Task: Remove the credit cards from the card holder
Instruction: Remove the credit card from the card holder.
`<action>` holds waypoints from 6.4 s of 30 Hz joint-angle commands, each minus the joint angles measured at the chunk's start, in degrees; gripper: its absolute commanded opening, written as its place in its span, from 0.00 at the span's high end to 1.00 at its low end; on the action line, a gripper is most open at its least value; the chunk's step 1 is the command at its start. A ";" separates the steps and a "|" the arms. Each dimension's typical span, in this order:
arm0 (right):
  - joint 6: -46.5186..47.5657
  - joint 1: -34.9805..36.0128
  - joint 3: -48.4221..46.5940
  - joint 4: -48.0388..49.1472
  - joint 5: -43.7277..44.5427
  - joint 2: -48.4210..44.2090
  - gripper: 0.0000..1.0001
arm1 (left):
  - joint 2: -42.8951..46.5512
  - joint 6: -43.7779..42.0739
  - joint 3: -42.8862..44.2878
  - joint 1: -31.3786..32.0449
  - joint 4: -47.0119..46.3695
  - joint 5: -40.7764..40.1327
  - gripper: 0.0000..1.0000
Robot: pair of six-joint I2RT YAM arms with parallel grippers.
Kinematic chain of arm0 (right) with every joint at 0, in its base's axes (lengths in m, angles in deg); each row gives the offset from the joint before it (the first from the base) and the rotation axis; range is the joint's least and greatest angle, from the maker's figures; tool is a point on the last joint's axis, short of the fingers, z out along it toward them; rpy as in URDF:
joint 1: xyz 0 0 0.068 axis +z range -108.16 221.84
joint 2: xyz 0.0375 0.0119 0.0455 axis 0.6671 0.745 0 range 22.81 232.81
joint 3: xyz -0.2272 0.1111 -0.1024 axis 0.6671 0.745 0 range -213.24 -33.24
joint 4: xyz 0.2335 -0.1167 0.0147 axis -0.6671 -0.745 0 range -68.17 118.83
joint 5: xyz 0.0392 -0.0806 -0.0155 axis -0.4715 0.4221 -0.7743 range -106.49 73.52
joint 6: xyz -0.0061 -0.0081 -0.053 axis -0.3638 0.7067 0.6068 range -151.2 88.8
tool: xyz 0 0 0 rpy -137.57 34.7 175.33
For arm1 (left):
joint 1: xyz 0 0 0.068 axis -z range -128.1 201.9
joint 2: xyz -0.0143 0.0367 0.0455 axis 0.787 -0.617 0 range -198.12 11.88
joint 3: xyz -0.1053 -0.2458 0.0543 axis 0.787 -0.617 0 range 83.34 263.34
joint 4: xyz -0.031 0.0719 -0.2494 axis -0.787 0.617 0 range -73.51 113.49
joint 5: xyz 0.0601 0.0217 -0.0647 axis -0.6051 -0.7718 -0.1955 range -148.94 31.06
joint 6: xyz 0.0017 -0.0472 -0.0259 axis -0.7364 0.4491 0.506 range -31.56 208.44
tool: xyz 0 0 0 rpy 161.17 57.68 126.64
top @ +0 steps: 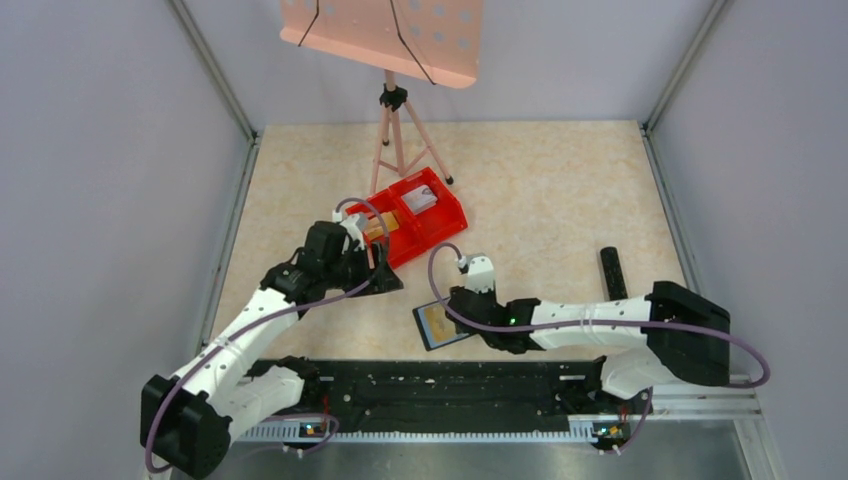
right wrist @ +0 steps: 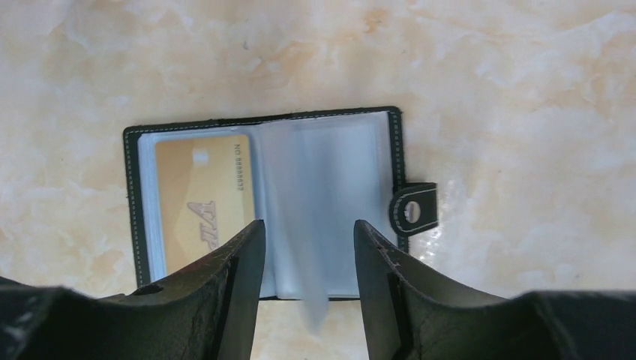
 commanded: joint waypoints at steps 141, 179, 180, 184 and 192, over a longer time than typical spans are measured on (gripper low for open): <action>-7.16 -26.85 28.28 58.13 -54.28 2.75 1.00 | -27.90 8.48 -8.99 16.75 -24.35 -2.12 1.00; -6.80 -33.91 27.12 55.65 -61.93 2.16 1.00 | -27.80 8.17 -9.49 16.75 -24.59 -2.67 1.00; -6.77 -34.18 27.07 55.60 -62.12 2.09 1.00 | -27.73 8.14 -9.49 16.75 -24.55 -2.71 1.00; -6.71 -34.90 26.81 55.32 -63.16 2.31 1.00 | -28.24 7.78 -9.16 16.75 -24.42 -2.78 1.00; -7.24 -36.75 27.04 55.58 -65.86 0.87 1.00 | -28.57 7.60 -9.03 16.78 -24.20 -2.64 1.00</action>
